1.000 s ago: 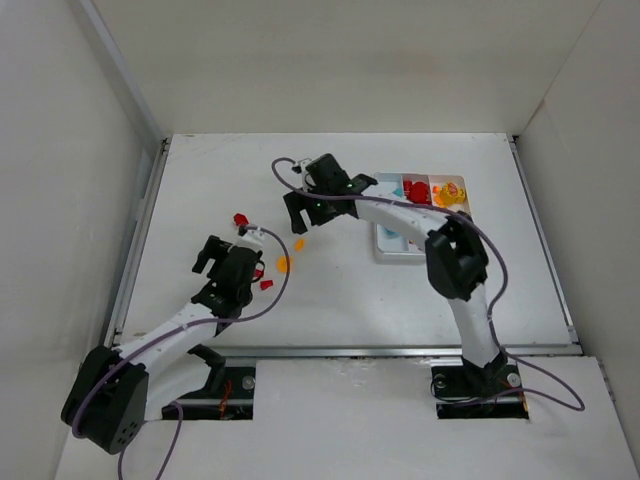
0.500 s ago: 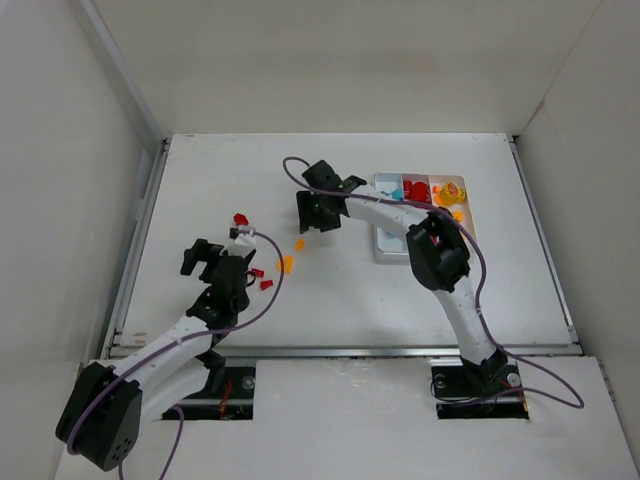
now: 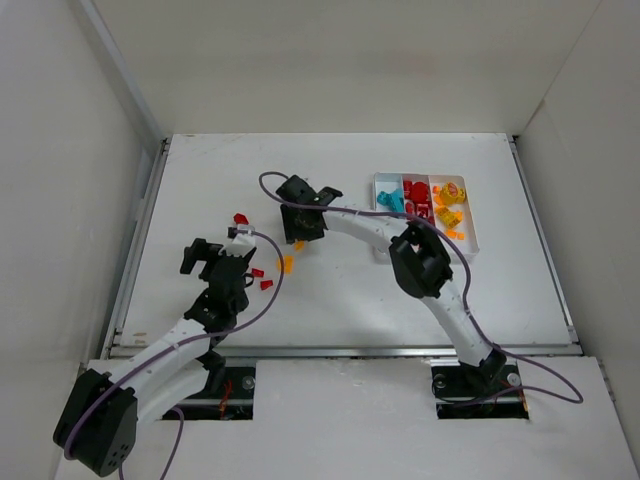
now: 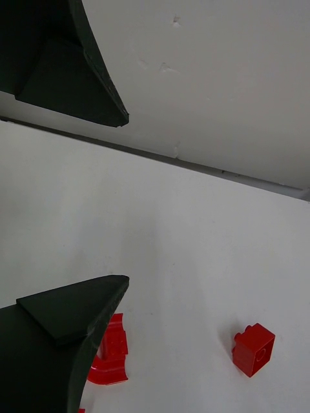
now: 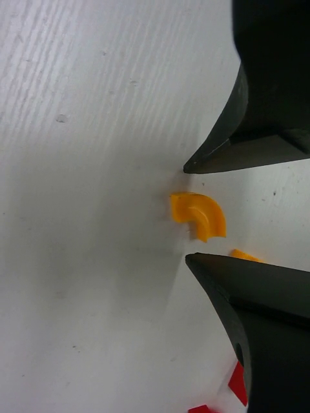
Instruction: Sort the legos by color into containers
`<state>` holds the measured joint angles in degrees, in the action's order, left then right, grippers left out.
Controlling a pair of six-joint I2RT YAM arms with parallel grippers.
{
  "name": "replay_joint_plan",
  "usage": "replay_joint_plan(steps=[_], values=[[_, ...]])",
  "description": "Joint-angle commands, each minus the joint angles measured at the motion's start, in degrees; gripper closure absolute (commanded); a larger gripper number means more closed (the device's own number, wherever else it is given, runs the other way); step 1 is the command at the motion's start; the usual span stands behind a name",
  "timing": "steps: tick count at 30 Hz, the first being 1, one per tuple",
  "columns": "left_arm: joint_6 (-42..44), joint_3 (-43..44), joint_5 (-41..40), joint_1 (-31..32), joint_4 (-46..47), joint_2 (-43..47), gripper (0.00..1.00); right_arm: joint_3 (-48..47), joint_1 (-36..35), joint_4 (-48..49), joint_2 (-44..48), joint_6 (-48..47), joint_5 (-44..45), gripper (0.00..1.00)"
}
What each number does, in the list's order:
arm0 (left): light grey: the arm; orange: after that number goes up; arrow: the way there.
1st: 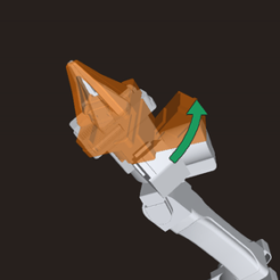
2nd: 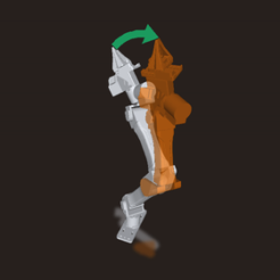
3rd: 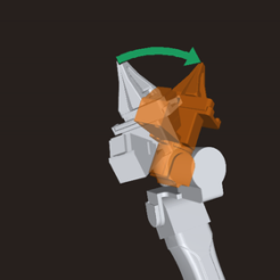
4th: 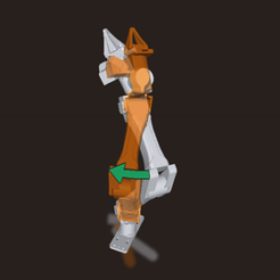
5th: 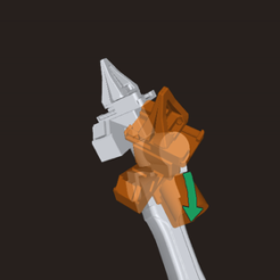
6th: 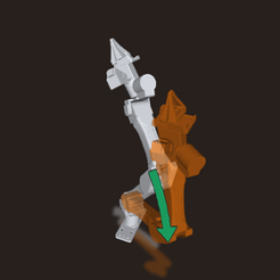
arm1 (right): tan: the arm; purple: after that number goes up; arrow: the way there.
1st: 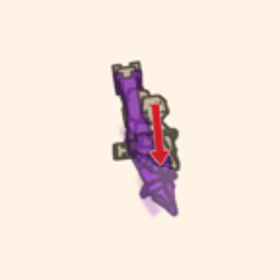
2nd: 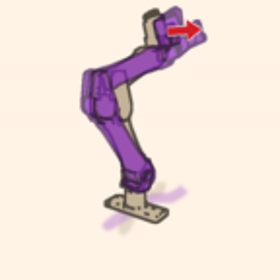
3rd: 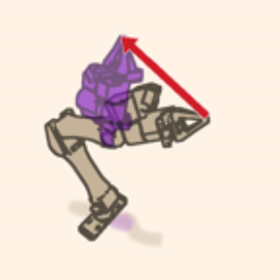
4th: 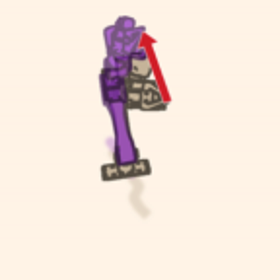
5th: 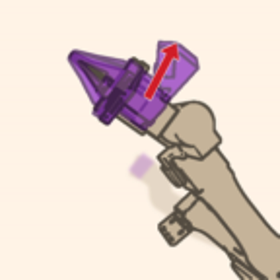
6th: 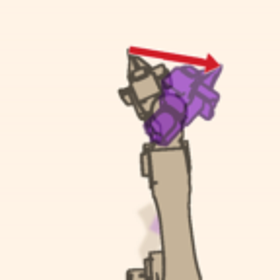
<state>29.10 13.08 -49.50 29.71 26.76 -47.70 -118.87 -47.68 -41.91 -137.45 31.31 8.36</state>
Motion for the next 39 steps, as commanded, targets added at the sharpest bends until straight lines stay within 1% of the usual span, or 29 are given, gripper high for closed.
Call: replay_joint_plan(steps=[1, 5, 8, 14, 15, 17, 18, 21, 22, 24, 25, 26, 27, 30, 31, 33, 34, 35, 37, 38, 39], values=[[-0.89, -0.51, -0.08, 0.87, 2.06, 1.03, 0.01, -3.65, -0.92, -2.74, -2.21, 0.68, 2.89, 0.42], [-1.42, -0.51, 0.45, 0.87, 1.54, 1.03, 0.01, -3.65, -0.92, -2.74, -3.35, 0.68, 5.09, 0.42], [-1.42, -0.51, 0.45, 0.87, 1.54, 1.03, 0.01, -3.65, -0.92, -3.88, -3.88, 0.68, 5.09, 0.53], [-1.42, -0.51, 0.45, 0.87, 1.01, 1.55, 0.01, -3.65, -2.59, -4.41, -2.3, -1.34, 7.2, 0.54], [-1.42, -0.51, 0.45, 1.39, 1.01, 1.56, 0.01, -3.65, -2.59, -4.93, -2.3, -1.95, 7.2, 0.61], [-1.42, -0.51, 0.45, 1.4, 1.01, 1.56, 0.01, -3.65, -3.12, -5.46, -2.3, -1.95, 7.72, 0.66], [-1.42, -0.51, 0.45, 1.4, 1.01, 1.56, 0.01, -3.65, -3.12, -5.46, -2.3, -1.95, 7.72, 0.71], [-1.94, -0.51, 0.98, 1.4, 1.01, 1.56, 0.01, -2.95, -3.12, -5.46, -1.69, -2.48, 7.72, 0.79], [-1.94, -0.51, 0.98, 1.92, 1.01, 1.56, 0.01, -2.25, -3.12, -4.85, -1.16, -2.48, 7.2, 0.84], [-1.94, -0.51, 0.98, 1.93, 1.01, 2.08, 0.01, -1.64, -3.12, -4.33, -1.16, -2.48, 7.2, 0.9], [-1.94, -0.51, 0.98, 1.93, 1.01, 2.09, 0.01, -1.63, -3.12, -4.32, -0.63, -2.48, 7.2, 0.95], [-1.94, -0.51, 0.98, 1.93, 1.01, 2.09, 0.01, -1.63, -3.12, -4.32, -0.63, -2.48, 7.2, 0.98], [-1.94, -0.51, 0.98, 1.93, 1.01, 2.09, 0.01, -1.63, -3.12, -4.32, -0.11, -2.48, 8.59, 1.0], [-1.94, -0.51, 0.98, 1.93, 1.01, 2.09, 0.01, -1.63, -3.12, -4.32, 2.35, -2.48, 12.45, 1.0], [-1.94, -0.51, 0.98, 1.93, 1.01, 2.09, 0.01, -1.02, -3.12, -4.32, 3.32, -2.48, 15.25, 1.0], [-1.94, -0.51, 1.51, 1.93, 0.49, 2.09, 0.01, 0.3, -1.11, -3.71, 7.27, -2.48, 16.07, 1.0], [-1.94, -0.51, 1.51, 1.93, 0.48, 2.09, 0.01, 1.44, 1.42, -1.96, 9.02, -2.48, 16.07, 1.0], [-1.94, -0.51, 1.51, 1.93, 0.48, 2.09, 0.01, 4.49, 2.93, -0.9, 13.48, -2.48, 16.07, 1.0], [-1.94, -0.51, 2.12, 1.93, -0.05, 2.09, 0.01, 8.28, 6.35, 1.38, 18.68, -4.32, 16.77, 1.0], [-1.94, -0.51, 2.12, 1.93, -0.05, 2.09, 0.01, 11.87, 10.64, 3.05, 21.23, -5.37, 16.78, 1.0], [-1.94, 0.01, 2.12, 1.93, -0.05, 1.57, 0.01, 13.38, 13.03, 3.06, 25.69, -7.73, 16.78, 1.0]])
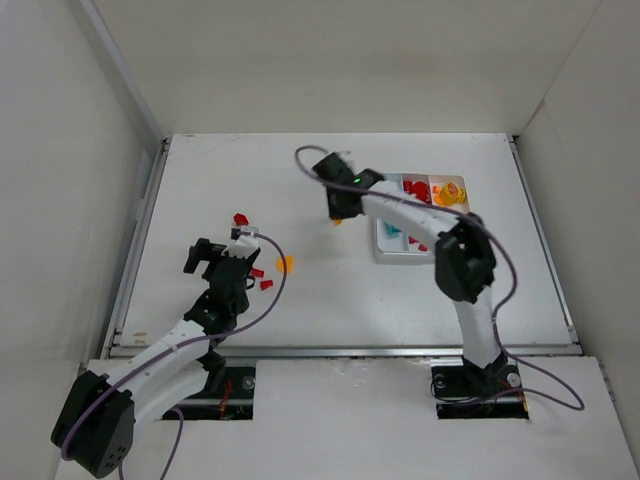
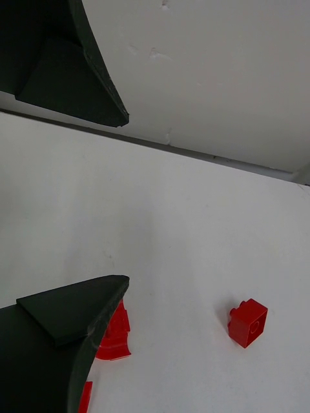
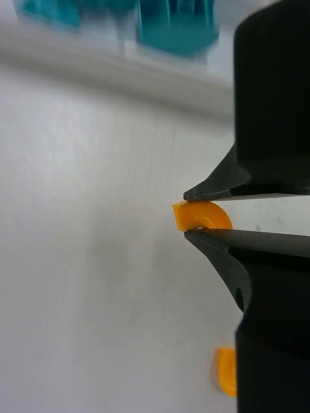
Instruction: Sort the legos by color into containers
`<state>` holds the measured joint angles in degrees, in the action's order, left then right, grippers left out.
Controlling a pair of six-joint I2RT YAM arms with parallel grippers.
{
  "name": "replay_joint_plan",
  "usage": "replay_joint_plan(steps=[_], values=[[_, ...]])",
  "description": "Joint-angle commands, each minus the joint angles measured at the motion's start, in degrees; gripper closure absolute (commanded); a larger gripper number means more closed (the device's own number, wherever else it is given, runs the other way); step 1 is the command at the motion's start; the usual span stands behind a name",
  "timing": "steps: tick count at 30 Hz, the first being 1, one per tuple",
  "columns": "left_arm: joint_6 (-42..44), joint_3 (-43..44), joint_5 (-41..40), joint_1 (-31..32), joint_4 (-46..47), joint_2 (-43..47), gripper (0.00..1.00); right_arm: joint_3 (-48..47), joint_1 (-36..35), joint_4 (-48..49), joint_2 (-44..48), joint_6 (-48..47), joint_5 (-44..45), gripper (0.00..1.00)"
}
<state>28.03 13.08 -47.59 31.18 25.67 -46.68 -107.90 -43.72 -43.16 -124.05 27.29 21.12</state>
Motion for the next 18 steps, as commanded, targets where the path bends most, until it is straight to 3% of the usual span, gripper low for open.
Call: replay_joint_plan(steps=[1, 4, 6, 9, 18], values=[[-1.4, 0.01, 0.83, 0.46, 0.44, 0.53, 0.01, 3.82, 11.79, 4.92, 14.08, -4.95, 2.71, 1.0], [-1.4, 0.01, 1.36, 0.46, 0.43, 0.53, 0.01, 8.13, 23.31, 3.26, 17.44, -9.17, -2.4, 1.0], [-1.4, 0.01, 1.97, -0.06, 0.43, 0.53, 0.01, 9.71, 29.01, 1.25, 17.97, -10.5, 0.21, 1.0], [-1.4, 0.01, 1.98, -0.67, -0.09, 0.01, 0.01, 12.53, 31.06, 1.23, 17.35, -13.13, 8.9, 1.0], [-1.93, 0.54, 3.03, -1.82, -1.76, -1.75, 0.01, 6.39, 34.41, -3.07, 8.57, -14.62, 16.49, 1.0]])
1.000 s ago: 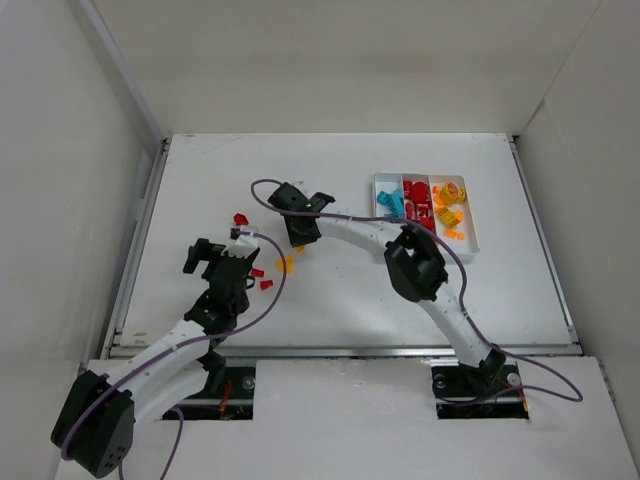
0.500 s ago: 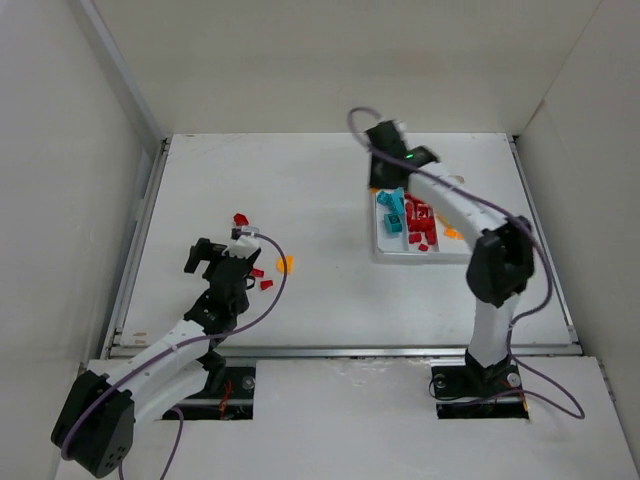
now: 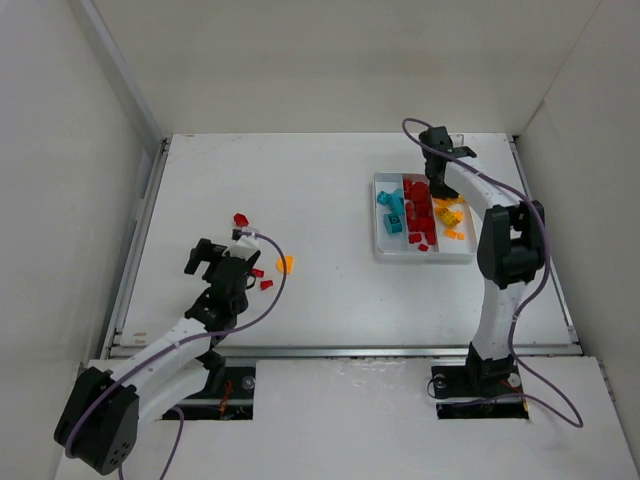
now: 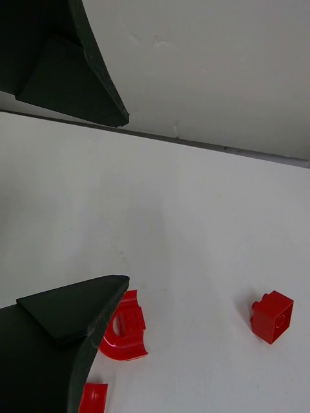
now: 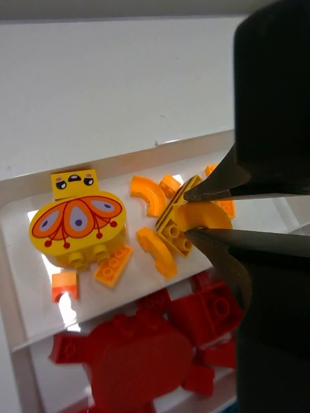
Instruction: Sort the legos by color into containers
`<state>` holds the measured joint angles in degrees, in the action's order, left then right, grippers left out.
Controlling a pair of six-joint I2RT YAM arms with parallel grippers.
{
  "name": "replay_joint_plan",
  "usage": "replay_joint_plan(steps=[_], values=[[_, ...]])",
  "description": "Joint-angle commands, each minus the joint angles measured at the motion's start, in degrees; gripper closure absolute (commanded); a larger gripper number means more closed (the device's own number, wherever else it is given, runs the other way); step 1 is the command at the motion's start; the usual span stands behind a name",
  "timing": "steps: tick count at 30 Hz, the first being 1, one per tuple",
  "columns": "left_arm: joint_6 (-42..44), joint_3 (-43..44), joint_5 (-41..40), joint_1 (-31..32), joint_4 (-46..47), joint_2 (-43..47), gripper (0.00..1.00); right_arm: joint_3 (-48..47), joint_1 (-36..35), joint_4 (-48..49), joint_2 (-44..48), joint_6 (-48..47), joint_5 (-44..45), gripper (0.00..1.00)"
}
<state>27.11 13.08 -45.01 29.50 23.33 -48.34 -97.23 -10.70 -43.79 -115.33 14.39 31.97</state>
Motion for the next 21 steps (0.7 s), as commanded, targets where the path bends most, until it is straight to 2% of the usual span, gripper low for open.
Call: replay_joint_plan(steps=[1, 3, 4, 6, 9, 19, 21], values=[[-1.53, 1.06, 0.45, -0.66, 0.05, -0.09, 0.01, -4.28, 1.38, -2.44, -0.94, -2.43, 5.65, 0.98], [-1.54, 1.07, 0.45, -0.67, 0.05, -0.62, 0.0, -4.99, 1.38, -3.14, -3.14, -2.44, 6.79, 0.92], [-1.54, 1.07, 0.45, -1.19, -0.48, -1.75, 0.0, -4.12, 1.38, -3.14, -3.93, -2.44, 5.66, 0.75], [-1.54, 1.07, 0.98, -1.2, -0.48, -1.76, 0.0, -3.59, 1.38, -3.14, -3.94, -2.44, 4.87, 0.64], [-1.54, 1.6, 0.98, -1.2, -1.09, -2.28, 0.0, -3.05, 1.38, -2.62, -3.94, -2.44, 4.86, 0.4], [-1.54, 2.12, 2.3, -1.81, -2.76, -4.05, 0.0, -6.39, 1.38, -3.14, -0.17, -4.29, 1.35, 0.38], [-2.15, 2.65, 2.3, -1.81, -2.77, -4.74, 0.0, -6.91, 1.38, -3.14, 0.8, -5.33, -3.36, 0.38]])
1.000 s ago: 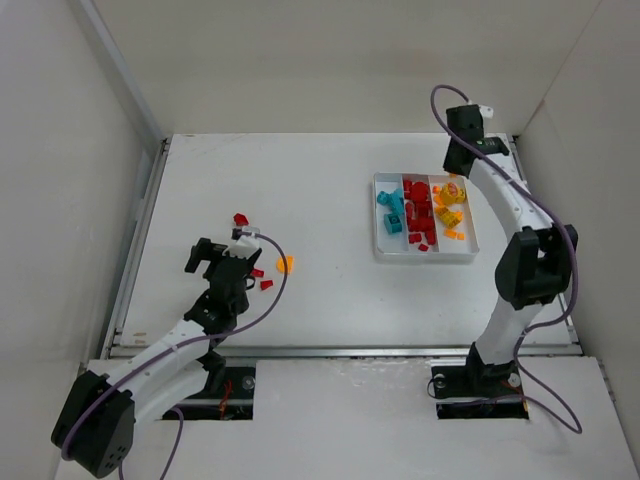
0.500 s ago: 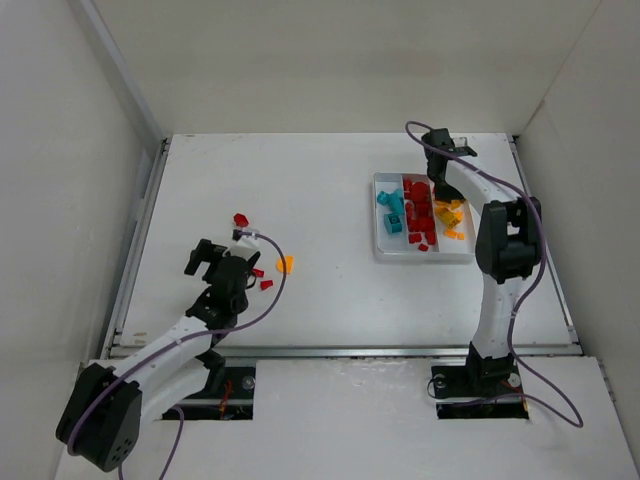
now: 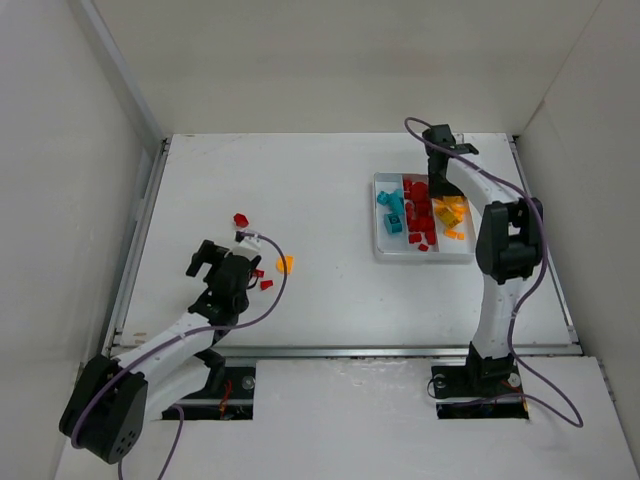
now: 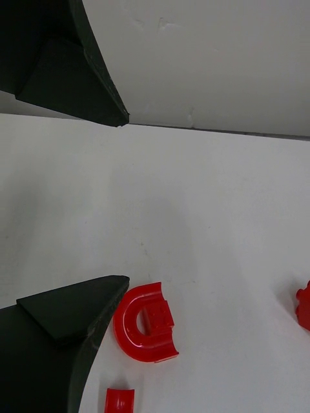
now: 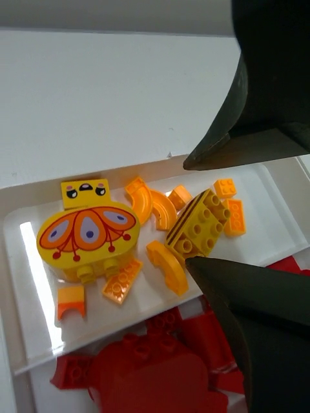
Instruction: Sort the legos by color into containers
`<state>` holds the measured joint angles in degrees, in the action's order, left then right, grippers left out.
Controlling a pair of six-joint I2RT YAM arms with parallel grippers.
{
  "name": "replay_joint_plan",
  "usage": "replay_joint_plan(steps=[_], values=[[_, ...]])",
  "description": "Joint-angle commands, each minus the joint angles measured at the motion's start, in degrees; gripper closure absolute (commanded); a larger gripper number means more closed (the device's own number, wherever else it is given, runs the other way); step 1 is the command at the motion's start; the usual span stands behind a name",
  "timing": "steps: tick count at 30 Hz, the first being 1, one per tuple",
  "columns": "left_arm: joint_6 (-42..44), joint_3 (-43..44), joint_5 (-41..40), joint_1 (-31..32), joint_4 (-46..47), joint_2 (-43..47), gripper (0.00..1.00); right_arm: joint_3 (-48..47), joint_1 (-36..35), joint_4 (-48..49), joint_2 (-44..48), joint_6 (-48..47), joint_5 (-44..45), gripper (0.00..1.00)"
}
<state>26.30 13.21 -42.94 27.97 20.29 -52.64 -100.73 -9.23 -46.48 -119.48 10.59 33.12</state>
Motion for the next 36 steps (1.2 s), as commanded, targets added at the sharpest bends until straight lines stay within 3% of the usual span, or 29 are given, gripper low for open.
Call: replay_joint_plan(steps=[1, 3, 6, 10, 11, 15, 19, 21, 26, 30, 36], values=[[-2.13, 3.13, 0.83, -0.28, -0.34, -0.97, 0.0, -3.42, -0.86, 0.07, 5.83, -2.32, -6.56, 0.38], [-4.67, 3.66, 3.72, -0.28, -0.87, -0.97, 0.0, -1.85, -3.07, 1.57, 9.17, -5.22, -9.83, 0.34], [-5.91, 5.67, 12.65, -0.81, -1.65, -0.97, 0.01, -0.7, -11.04, 4.12, 11.9, -10.49, -17.64, 0.19], [-10.03, 15.86, 26.36, -5.1, -4.91, -3.25, 0.03, -4.2, -22.47, 4.12, 9.8, -14.01, -25.29, 0.12], [-15.09, 20.84, 28.59, -6.59, -5.7, -5.26, 0.04, -5.34, -25.71, 4.12, 8.84, -14.02, -27.39, 0.1], [-32.74, 33.87, 36.95, -15.38, -18.05, -12.1, 0.13, -14.56, -28.21, 1.3, 0.85, -4.82, -32.49, 0.09], [-40.01, 37.06, 40.91, -24.69, -26.59, -14.42, 0.18, -8.99, -30.13, 10.68, 0.82, 3.9, -40.06, 0.09], [-41.33, 34.88, 40.31, -27.16, -28.9, -13.81, 0.2, -6.42, -32.93, 14.73, 1.62, 5.58, -38.59, 0.08], [-40.19, 31.44, 40.83, -33.94, -29.79, -12.31, 0.2, -5.88, -37.34, 14.22, -1.54, 11.38, -34.98, 0.08], [-39.58, 30.91, 41.8, -35.09, -27.33, -12.31, 0.2, -4.74, -41.91, 14.22, -2.68, 14.89, -26.11, 0.07], [-40.27, 26.09, 38.19, -35.09, -23.55, -9.07, 0.18, -4.74, -44.2, 12.73, -5.32, 17.54, -23.29, 0.07]])
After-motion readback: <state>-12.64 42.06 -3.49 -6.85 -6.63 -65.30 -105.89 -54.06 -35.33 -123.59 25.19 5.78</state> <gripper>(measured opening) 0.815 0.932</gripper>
